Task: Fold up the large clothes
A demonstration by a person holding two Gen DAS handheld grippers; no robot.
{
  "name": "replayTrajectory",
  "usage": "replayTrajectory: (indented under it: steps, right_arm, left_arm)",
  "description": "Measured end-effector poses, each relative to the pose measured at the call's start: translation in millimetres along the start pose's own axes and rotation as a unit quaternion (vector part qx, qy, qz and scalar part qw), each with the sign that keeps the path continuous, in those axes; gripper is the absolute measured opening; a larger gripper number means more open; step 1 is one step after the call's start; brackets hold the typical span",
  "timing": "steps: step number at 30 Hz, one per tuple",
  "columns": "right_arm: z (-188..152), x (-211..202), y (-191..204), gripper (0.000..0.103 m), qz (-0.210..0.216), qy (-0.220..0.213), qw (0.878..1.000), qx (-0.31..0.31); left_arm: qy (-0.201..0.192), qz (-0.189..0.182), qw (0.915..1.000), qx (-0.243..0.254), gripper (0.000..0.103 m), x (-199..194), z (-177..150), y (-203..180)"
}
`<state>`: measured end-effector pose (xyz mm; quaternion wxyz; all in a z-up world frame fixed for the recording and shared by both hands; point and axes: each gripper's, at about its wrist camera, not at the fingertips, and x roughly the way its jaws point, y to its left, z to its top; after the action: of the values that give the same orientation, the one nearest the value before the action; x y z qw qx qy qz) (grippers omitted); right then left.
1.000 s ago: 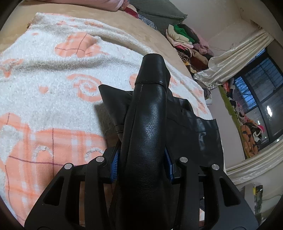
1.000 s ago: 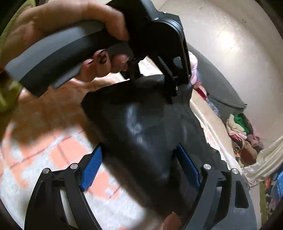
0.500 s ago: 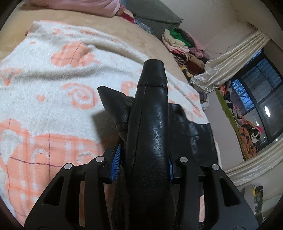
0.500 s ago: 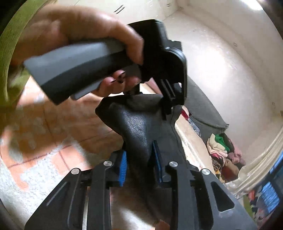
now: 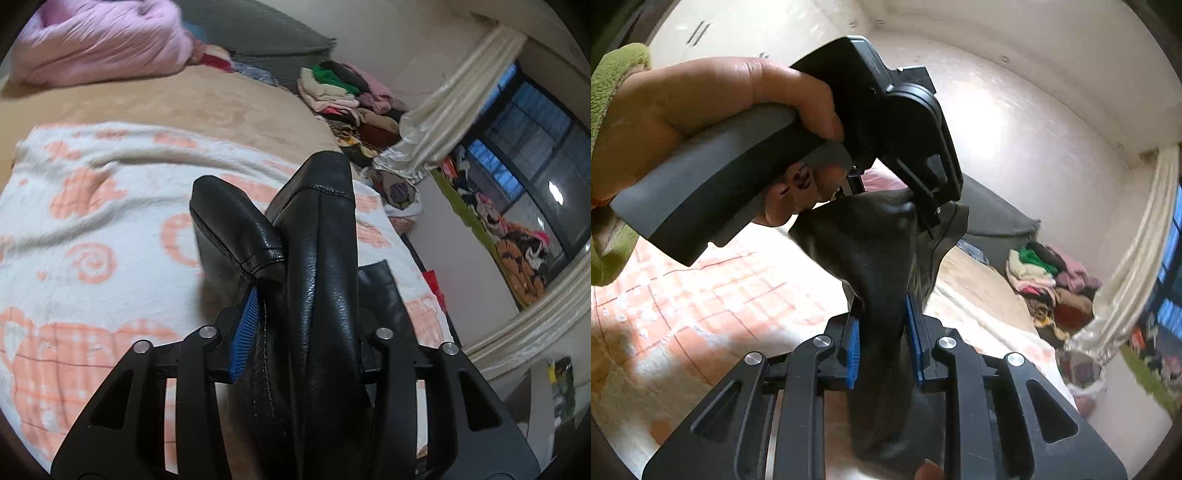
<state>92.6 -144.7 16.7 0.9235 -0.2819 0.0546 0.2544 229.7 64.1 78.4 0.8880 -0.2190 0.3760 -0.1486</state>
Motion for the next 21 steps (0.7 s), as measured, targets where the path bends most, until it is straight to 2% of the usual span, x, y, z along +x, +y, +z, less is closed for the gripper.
replayTrajectory:
  steps: [7, 12, 17, 18, 19, 21]
  right_arm:
    - [-25, -34, -43, 0.020, -0.045, 0.008, 0.998, 0.045]
    - [-50, -46, -73, 0.019, -0.060, 0.040, 0.992, 0.099]
    - [-75, -52, -94, 0.019, -0.050, 0.083, 0.985, 0.145]
    - [-80, -53, -95, 0.018, -0.054, 0.094, 0.983, 0.151]
    - [-83, -55, -94, 0.010, -0.060, 0.101, 0.981, 0.151]
    - [-89, -55, -102, 0.009, -0.065, 0.117, 0.976, 0.172]
  left_arm:
    - [0.017, 0.005, 0.9977, 0.066, 0.041, 37, -2, -78]
    - [0.043, -0.009, 0.9951, 0.088, 0.047, 75, -4, -123]
    - [0.043, -0.026, 0.9953, 0.083, 0.047, 84, -6, -133]
    - [0.041, -0.024, 0.9956, 0.081, 0.049, 82, -9, -131]
    - [0.040, -0.018, 0.9959, 0.078, 0.049, 80, -12, -126]
    - [0.038, 0.000, 0.9964, 0.075, 0.054, 78, -20, -117]
